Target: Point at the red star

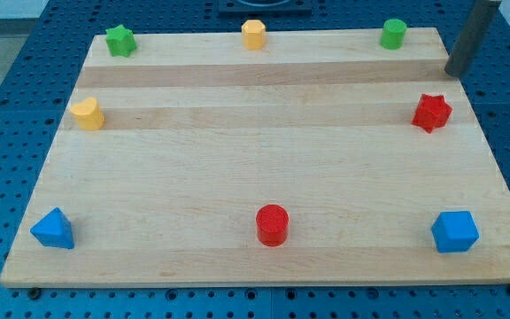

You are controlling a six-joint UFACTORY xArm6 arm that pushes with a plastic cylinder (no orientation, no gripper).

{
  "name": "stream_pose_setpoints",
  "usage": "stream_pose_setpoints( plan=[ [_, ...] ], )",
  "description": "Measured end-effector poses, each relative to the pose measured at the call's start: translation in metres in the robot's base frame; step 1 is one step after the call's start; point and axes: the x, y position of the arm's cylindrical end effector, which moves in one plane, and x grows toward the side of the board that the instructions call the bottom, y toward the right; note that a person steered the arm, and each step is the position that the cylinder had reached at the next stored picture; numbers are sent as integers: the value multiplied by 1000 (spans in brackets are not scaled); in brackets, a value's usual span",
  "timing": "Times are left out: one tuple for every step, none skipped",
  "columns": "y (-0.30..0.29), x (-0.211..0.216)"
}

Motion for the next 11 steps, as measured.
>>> stream_pose_setpoints(
  plan=[
    [47,45],
    [47,79],
    [47,83],
    [47,88],
    [47,132],
    [47,166],
    [47,174],
    [36,132],
    [15,107],
    [-24,105],
    [-77,103]
  ],
)
